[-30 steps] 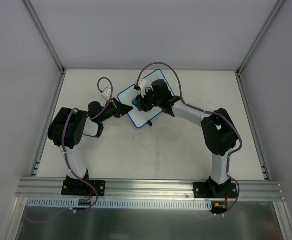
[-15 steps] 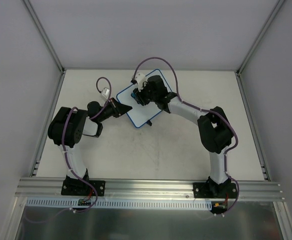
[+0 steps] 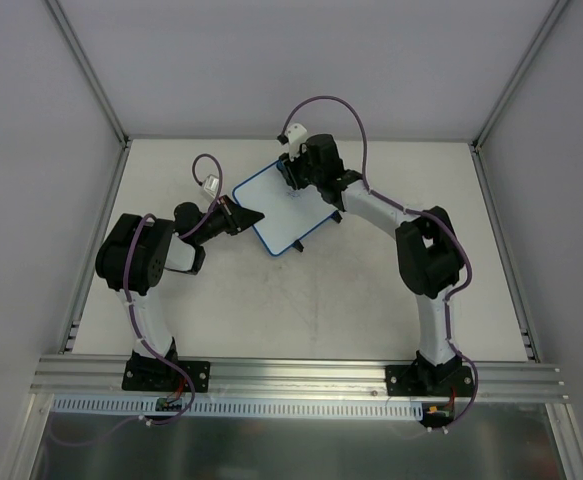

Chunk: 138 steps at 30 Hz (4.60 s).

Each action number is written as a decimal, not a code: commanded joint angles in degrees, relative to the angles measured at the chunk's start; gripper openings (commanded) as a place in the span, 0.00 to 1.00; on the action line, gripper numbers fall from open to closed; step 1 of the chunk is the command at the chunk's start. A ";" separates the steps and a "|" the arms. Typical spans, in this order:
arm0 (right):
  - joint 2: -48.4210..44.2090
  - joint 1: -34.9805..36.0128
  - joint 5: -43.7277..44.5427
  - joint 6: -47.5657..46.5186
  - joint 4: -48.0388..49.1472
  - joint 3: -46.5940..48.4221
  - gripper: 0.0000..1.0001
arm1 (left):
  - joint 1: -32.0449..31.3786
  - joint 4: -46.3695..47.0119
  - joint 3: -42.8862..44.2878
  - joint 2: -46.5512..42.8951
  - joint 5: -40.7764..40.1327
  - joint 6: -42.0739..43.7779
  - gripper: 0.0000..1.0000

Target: Erase the whiteboard

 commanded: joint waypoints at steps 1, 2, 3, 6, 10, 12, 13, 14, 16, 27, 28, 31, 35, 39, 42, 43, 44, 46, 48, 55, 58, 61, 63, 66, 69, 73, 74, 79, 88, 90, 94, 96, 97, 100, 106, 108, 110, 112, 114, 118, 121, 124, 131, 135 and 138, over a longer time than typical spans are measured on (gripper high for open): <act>2.31 -0.25 1.08 -0.02 -1.23 -0.50 0.00 | 1.08 17.16 -0.74 0.84 1.67 1.29 0.00; 2.14 0.19 0.99 -0.02 -1.32 -1.02 0.00 | 1.17 17.24 -0.66 0.92 1.67 1.29 0.00; 1.88 0.45 -0.05 -0.45 -1.14 -1.64 0.00 | 1.08 17.25 -0.65 0.92 1.67 1.20 0.00; 1.00 1.59 -1.11 -0.81 -1.14 -4.45 0.00 | 1.08 17.33 -0.83 0.84 1.67 1.11 0.00; -0.50 3.35 -2.25 -0.72 -1.32 -7.35 0.00 | 1.08 17.33 -0.83 0.84 1.50 1.11 0.00; -1.20 4.58 -3.05 -1.16 -1.40 -8.67 0.00 | 1.08 17.33 -0.83 0.75 1.41 1.11 0.00; -1.38 5.02 -3.31 -1.51 -1.49 -9.11 0.00 | 1.08 17.42 -0.83 0.75 1.41 1.03 0.00; -1.64 5.37 -3.23 -1.69 -1.49 -9.64 0.00 | 1.17 17.42 -0.92 0.84 1.50 1.03 0.00; -1.82 6.34 -3.31 -1.86 -1.84 -10.17 0.00 | 1.08 17.42 -0.83 0.75 1.50 1.03 0.00; -3.66 10.65 -5.16 -5.47 -3.34 -12.01 0.00 | 1.08 17.51 -0.83 0.84 1.76 0.76 0.00; -3.93 10.74 -4.99 -5.47 -3.34 -12.36 0.00 | 1.08 17.51 -0.74 0.75 1.85 0.76 0.00; -4.28 10.74 -4.02 -4.94 -2.73 -12.89 0.00 | 1.08 17.51 -0.92 0.75 1.85 0.76 0.00; -3.75 10.30 -0.07 -2.48 -2.28 -12.20 0.00 | 1.08 17.51 -0.74 0.84 1.85 0.59 0.00; -3.58 8.11 3.01 1.64 -1.94 -12.19 0.00 | 1.08 17.77 -1.01 0.66 1.76 0.59 0.00; -4.01 6.70 3.10 4.81 0.08 -13.50 0.00 | 1.17 17.77 -1.27 0.31 1.50 0.59 0.00; -4.28 6.43 3.54 6.03 0.61 -14.64 0.00 | 1.17 17.86 -1.27 0.31 1.41 0.50 0.00; -4.45 6.17 3.89 6.83 0.88 -14.83 0.00 | 1.17 17.86 -1.18 0.31 1.41 0.50 0.00; -4.89 5.29 5.12 8.24 0.53 -15.53 0.00 | 1.26 17.86 -1.09 0.48 1.32 0.41 0.00; -5.60 4.15 8.61 10.08 0.61 -16.49 0.00 | 1.43 18.04 -1.09 0.57 1.32 0.23 0.00; -6.57 0.02 11.20 16.76 -2.45 -17.56 0.00 | 1.87 19.27 -1.36 0.66 1.06 -0.64 0.00; -6.13 -2.53 8.13 21.59 -4.39 -17.03 0.00 | 2.05 19.53 -1.36 0.92 0.88 -0.91 0.00; -6.30 -4.20 7.32 25.89 -5.18 -16.85 0.00 | 2.14 19.79 -1.27 1.01 0.97 -1.08 0.00; -6.56 -4.20 7.93 27.83 -5.19 -16.94 0.00 | 2.22 19.97 -1.44 0.84 1.06 -1.17 0.00; -6.13 -3.33 9.51 30.39 -5.27 -16.41 0.00 | 2.40 20.06 -1.53 0.75 1.06 -1.17 0.00; -5.42 -1.75 12.59 28.82 -5.62 -15.97 0.00 | 2.40 20.06 -1.53 0.66 1.32 -1.17 0.00; -4.37 0.45 14.26 26.80 -6.06 -13.17 0.00 | 2.40 20.06 -1.27 0.57 1.76 -1.35 0.00; -4.02 1.15 14.53 26.44 -6.06 -10.72 0.00 | 2.40 20.06 -1.27 0.49 1.85 -1.26 0.00; -1.47 6.86 15.58 17.67 -9.05 -5.34 0.00 | 2.40 20.06 -1.36 0.48 2.20 -1.52 0.00; 0.03 9.07 6.28 14.84 -9.05 -0.86 0.00 | 2.23 20.06 -0.83 1.10 2.55 -1.87 0.00; 0.11 8.98 6.26 15.01 -8.97 -0.42 0.00 | 2.23 20.06 -0.83 1.01 2.64 -1.87 0.00; 0.82 8.89 6.61 15.36 -9.05 0.20 0.00 | 2.14 20.06 -0.92 1.01 2.64 -1.79 0.00; 1.34 8.72 6.71 16.06 -9.05 0.46 0.00 | 2.14 20.06 -0.92 1.01 2.55 -1.70 0.00; 1.43 8.28 7.84 17.28 -9.05 0.55 0.00 | 2.05 20.06 -0.83 0.84 2.64 -1.61 0.00; 1.43 5.91 8.47 22.37 -9.05 -0.24 0.00 | 1.96 20.06 -1.09 0.75 2.64 -1.35 0.00; 1.26 0.90 6.44 30.21 -8.96 -2.52 0.00 | 1.61 20.06 -1.36 0.22 2.99 -0.56 0.00; 0.91 0.54 7.49 30.83 -8.96 -3.22 0.00 | 1.35 20.06 -1.71 -0.30 2.99 0.14 0.00; 0.64 0.28 8.81 31.09 -9.05 -4.01 0.00 | 1.08 20.06 -1.97 -0.74 3.17 0.85 0.00; 0.21 -0.51 9.60 32.76 -9.05 -4.89 0.00 | 0.64 20.06 -2.32 -1.01 3.25 1.37 0.00; -0.15 -1.13 11.09 34.25 -9.66 -6.04 0.00 | 0.38 20.06 -2.41 -1.36 3.43 1.90 0.00; -0.24 -3.50 11.45 39.52 -10.63 -7.62 0.00 | -0.23 20.06 -2.85 -2.15 3.69 2.96 0.00; -0.67 -4.29 12.06 41.20 -10.90 -8.85 0.00 | -0.50 20.06 -3.03 -2.42 4.05 3.48 0.00; -2.51 -4.47 13.47 40.94 -10.99 -10.78 0.00 | -0.85 20.06 -3.11 -2.77 4.22 4.01 0.00; -3.31 -4.56 14.97 39.89 -10.99 -11.58 0.00 | -1.29 20.06 -3.12 -2.94 4.05 4.45 0.00; -3.14 -4.21 14.18 38.13 -10.64 -10.00 0.00 | -1.38 20.06 -2.94 -2.77 4.22 4.19 0.00; -3.31 -3.06 13.82 34.80 -8.53 -8.42 0.00 | -1.38 20.06 -2.68 -2.50 4.40 3.93 0.00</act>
